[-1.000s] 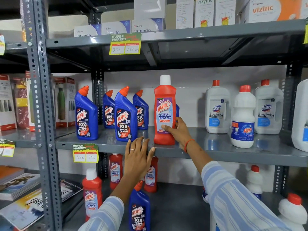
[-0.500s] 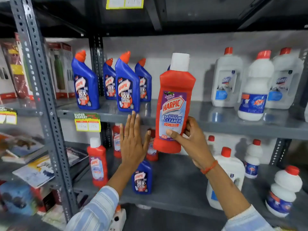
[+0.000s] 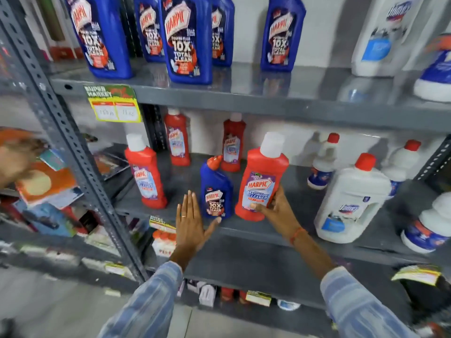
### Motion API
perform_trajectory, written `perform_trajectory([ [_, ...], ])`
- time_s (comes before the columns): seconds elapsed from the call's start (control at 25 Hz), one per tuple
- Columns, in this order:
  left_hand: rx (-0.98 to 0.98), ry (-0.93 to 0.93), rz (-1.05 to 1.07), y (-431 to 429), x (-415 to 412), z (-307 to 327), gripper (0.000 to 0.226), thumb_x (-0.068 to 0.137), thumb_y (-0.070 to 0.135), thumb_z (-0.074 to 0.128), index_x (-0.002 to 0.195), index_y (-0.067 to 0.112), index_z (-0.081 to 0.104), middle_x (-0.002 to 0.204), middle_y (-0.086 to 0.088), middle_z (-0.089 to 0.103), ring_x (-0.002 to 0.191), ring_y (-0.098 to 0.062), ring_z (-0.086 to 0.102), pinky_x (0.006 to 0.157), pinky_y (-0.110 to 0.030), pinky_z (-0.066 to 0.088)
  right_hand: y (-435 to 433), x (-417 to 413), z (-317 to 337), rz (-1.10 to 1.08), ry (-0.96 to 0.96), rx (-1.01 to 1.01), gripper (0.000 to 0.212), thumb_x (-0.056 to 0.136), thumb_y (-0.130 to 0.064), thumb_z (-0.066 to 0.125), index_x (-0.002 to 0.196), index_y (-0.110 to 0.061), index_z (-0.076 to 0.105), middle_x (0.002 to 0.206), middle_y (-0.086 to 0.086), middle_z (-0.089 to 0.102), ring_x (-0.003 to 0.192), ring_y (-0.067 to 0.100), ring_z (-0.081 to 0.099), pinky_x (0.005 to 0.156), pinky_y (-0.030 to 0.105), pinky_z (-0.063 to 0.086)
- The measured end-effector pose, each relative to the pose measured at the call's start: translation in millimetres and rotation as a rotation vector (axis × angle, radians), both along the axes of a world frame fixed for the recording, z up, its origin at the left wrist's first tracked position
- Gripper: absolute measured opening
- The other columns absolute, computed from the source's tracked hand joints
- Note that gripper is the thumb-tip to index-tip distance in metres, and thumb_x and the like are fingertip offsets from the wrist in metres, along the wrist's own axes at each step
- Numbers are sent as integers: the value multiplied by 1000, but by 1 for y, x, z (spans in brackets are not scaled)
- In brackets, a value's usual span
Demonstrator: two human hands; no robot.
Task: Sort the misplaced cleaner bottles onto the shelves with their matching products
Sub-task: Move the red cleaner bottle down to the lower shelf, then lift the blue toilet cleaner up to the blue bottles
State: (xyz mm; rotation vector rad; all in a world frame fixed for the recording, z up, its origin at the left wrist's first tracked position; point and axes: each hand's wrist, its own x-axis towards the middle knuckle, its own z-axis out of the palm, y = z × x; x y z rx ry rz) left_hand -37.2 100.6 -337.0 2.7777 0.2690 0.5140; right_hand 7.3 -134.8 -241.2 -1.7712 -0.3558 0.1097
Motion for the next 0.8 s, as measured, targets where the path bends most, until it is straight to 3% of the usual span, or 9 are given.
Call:
perform_trajectory([
  [0.16,46,205,-28,10,8,-33,125,69,92,11,138,-9,37,146,-23,38,137,-34,33,111,-56,25,5,24,-35,-40,84,-64,71,68,-10,76,125,-20,35,121,5,57,115,29,56,103,56,43],
  [0.32,97,238,-34,12,10,-33,115,75,87,9,137,-5,41,146,-19,40,137,-32,34,111,-54,26,10,34,-43,-84,122,-79,65,73,2,72,126,-12,35,119,7,56,116,32,56,102,52,45],
  [0.48,101,234,-33,12,10,-34,111,78,85,10,136,-4,43,145,-19,41,136,-32,35,110,-53,26,10,29,-41,-89,129,-68,70,71,-2,75,128,-12,35,121,4,55,113,24,56,103,50,45],
  [0.56,100,226,-38,12,10,-35,110,78,84,11,136,-4,43,145,-19,41,136,-33,35,110,-53,26,14,10,-32,-307,-16,-17,75,68,-11,80,129,-11,37,127,10,52,117,22,52,105,38,44],
  [0.64,93,227,-41,12,10,-36,110,78,84,13,136,-4,43,145,-20,41,136,-33,35,110,-54,25,28,-15,-18,-506,-281,18,64,70,-19,79,123,-6,46,122,15,49,114,12,49,98,14,41],
  [0.72,88,219,-49,12,10,-36,108,79,84,14,136,-4,42,145,-20,41,136,-33,35,110,-54,25,55,-33,-4,-457,-479,-13,50,75,-23,73,116,-5,51,115,11,49,108,-2,44,94,4,37],
  [0.8,97,199,-56,12,10,-36,107,80,82,14,135,-5,44,144,-21,42,134,-34,38,109,-56,29,83,-33,4,-297,-545,-131,48,81,-22,67,123,-8,48,124,12,51,117,1,40,103,11,36],
])
